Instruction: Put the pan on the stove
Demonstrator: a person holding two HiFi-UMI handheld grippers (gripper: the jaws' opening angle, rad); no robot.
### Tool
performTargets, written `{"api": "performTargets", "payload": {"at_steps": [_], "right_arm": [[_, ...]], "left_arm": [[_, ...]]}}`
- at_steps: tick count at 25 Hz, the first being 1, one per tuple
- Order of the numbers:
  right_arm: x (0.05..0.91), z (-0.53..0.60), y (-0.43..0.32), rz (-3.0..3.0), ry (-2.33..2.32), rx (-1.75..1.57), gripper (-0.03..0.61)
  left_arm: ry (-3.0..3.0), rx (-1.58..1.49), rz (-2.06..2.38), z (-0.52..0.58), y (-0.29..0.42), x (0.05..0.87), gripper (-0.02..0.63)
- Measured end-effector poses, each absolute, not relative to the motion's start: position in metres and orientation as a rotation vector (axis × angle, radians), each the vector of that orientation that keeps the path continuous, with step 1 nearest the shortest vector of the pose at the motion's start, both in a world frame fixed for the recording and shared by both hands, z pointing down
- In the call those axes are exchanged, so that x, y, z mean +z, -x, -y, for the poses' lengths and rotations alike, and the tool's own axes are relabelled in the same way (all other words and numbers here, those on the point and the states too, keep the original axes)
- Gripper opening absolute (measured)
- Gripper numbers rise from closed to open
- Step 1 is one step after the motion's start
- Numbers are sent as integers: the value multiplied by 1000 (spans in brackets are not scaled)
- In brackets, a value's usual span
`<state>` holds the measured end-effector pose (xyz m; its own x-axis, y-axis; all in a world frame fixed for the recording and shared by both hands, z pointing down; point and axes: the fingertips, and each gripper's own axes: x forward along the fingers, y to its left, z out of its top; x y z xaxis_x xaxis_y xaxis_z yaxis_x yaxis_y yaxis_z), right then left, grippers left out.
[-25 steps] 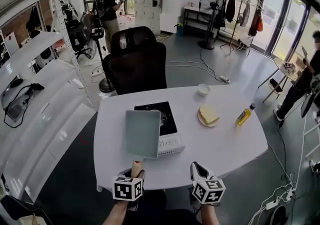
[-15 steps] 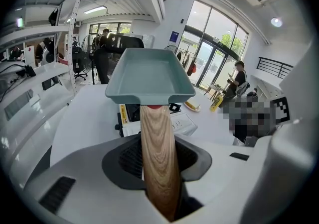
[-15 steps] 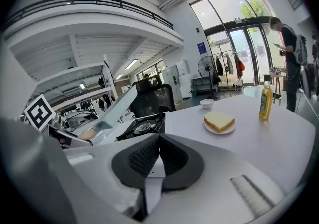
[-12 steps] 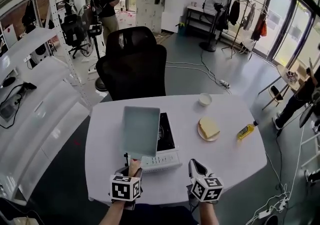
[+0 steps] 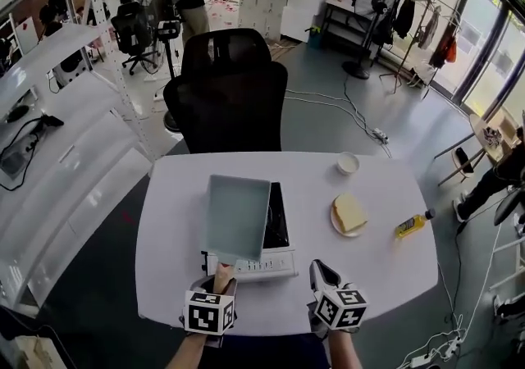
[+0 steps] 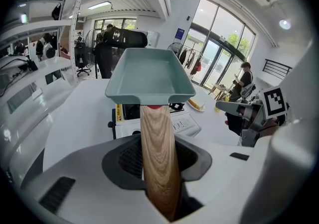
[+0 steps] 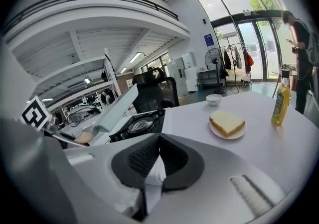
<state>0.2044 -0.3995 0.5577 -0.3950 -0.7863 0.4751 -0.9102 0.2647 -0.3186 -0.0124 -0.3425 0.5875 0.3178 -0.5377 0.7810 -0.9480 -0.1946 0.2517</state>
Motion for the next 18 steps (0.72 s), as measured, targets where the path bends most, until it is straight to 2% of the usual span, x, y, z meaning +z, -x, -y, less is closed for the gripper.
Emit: {"api": "performTargets", "payload": {"at_steps": [18], "right_arm": [[579,430,-223,2392,-1281,926,2]], "left_arm": [[-1618,709,1429,354,-31,597,127]]}}
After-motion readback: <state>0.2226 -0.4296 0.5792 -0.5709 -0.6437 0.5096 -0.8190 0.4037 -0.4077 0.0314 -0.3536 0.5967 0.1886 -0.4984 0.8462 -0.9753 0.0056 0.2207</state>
